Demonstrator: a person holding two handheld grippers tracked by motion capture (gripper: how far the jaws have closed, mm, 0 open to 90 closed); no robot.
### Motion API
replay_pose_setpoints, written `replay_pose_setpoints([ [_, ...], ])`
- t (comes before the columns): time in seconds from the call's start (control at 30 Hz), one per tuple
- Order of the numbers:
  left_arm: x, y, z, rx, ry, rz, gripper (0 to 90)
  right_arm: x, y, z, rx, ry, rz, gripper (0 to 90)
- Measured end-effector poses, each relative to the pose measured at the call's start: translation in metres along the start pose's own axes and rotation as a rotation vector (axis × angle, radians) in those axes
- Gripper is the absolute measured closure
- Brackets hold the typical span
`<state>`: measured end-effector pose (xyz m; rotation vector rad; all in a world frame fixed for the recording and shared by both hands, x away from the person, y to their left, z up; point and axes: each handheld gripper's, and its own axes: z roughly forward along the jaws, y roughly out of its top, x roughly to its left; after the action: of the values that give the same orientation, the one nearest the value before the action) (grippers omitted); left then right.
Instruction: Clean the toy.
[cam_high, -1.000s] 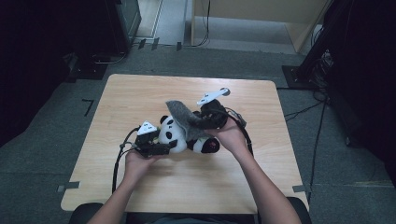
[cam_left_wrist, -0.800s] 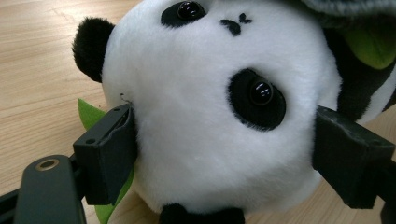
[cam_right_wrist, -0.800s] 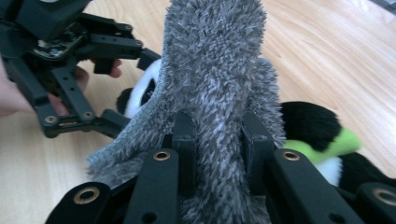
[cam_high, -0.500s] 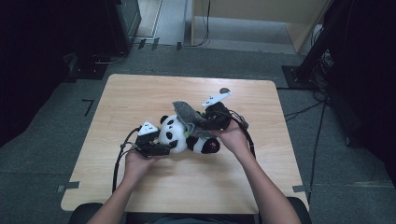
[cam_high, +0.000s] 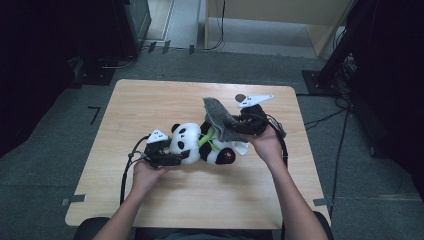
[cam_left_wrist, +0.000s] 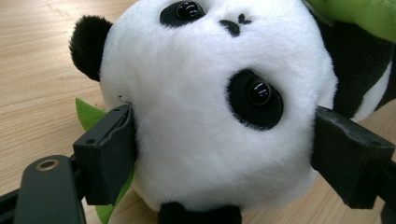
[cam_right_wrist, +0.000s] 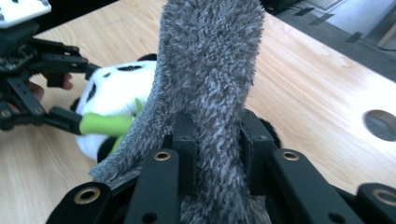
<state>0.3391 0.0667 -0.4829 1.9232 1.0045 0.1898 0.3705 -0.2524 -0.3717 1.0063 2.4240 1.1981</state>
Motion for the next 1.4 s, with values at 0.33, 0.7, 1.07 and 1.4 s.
replay_pose_setpoints([
  [0.33, 0.002, 0.002, 0.001, 0.002, -0.002, -0.01, 14.3, 0.003, -0.024, 0.004, 0.042, 0.04, -0.002, 72.7],
  [0.7, 0.004, 0.002, 0.001, 0.005, -0.017, -0.015, 14.4, -0.004, -0.049, 0.014, 0.025, 0.064, 0.047, 72.3],
  [1.07, 0.005, 0.002, 0.002, 0.007, -0.02, -0.007, 14.3, -0.008, -0.074, 0.014, -0.03, 0.051, 0.077, 72.1],
  [1.4, 0.009, 0.001, 0.004, -0.011, -0.037, -0.015, 14.0, -0.018, -0.099, 0.014, 0.064, 0.002, 0.114, 72.2],
])
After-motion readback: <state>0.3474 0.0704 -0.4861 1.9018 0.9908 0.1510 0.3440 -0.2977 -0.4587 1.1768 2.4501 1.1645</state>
